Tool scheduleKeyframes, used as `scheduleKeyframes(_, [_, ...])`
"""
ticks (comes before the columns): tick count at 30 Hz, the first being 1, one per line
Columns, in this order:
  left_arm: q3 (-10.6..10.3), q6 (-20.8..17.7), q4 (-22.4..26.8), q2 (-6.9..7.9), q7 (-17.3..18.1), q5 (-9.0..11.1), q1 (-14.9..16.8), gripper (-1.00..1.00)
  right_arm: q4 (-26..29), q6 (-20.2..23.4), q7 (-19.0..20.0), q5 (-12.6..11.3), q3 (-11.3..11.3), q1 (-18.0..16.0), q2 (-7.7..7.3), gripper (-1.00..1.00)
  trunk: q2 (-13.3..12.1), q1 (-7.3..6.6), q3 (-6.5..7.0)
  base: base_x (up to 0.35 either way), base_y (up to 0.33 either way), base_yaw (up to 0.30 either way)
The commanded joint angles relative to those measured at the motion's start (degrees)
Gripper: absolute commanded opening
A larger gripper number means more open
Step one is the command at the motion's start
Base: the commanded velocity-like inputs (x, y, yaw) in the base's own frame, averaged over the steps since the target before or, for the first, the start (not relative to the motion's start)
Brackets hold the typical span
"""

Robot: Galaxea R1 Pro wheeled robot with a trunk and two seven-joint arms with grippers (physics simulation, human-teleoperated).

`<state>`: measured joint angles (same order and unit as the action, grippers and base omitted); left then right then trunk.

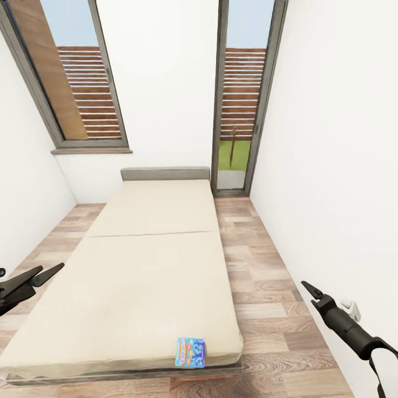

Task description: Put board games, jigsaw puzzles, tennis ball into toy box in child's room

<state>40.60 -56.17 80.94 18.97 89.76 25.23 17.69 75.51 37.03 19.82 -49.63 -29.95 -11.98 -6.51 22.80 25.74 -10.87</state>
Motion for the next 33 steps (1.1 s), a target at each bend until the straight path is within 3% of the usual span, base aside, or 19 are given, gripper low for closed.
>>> scheduleKeyframes(1, [0.0, -0.6, 0.0, 0.01, 0.2, -0.1, 0.0, 1.00, 0.2, 0.4, 0.1, -0.1, -0.1, -0.1, 0.01, 1.00, 0.1, 0.04, -0.02, 0.000, -0.269, 0.004])
scheduleKeyframes(20, [0.0, -0.2, 0.0, -0.16, 0.2, -0.1, 0.0, 1.00, 0.2, 0.4, 0.0, -0.2, 0.1, -0.1, 0.08, 1.00, 0.1, 0.04, 1.68, 0.000, -0.268, 0.127])
scheduleKeyframes(27, [0.0, 1.4, 0.0, -0.57, 0.2, -0.2, 0.0, 1.00, 0.0, 0.4, 0.0, -0.1, 2.6, -0.1, 0.02, 1.00, 0.1, 0.04, 2.01, 0.000, -0.175, 0.128])
scheduleKeyframes(33, [0.0, 1.6, 0.0, -0.60, 0.2, -0.2, 0.0, 1.00, -0.1, 0.4, 0.0, 0.0, 3.0, -0.1, 0.01, 1.00, 0.1, 0.04, 2.04, 0.000, -0.115, 0.014])
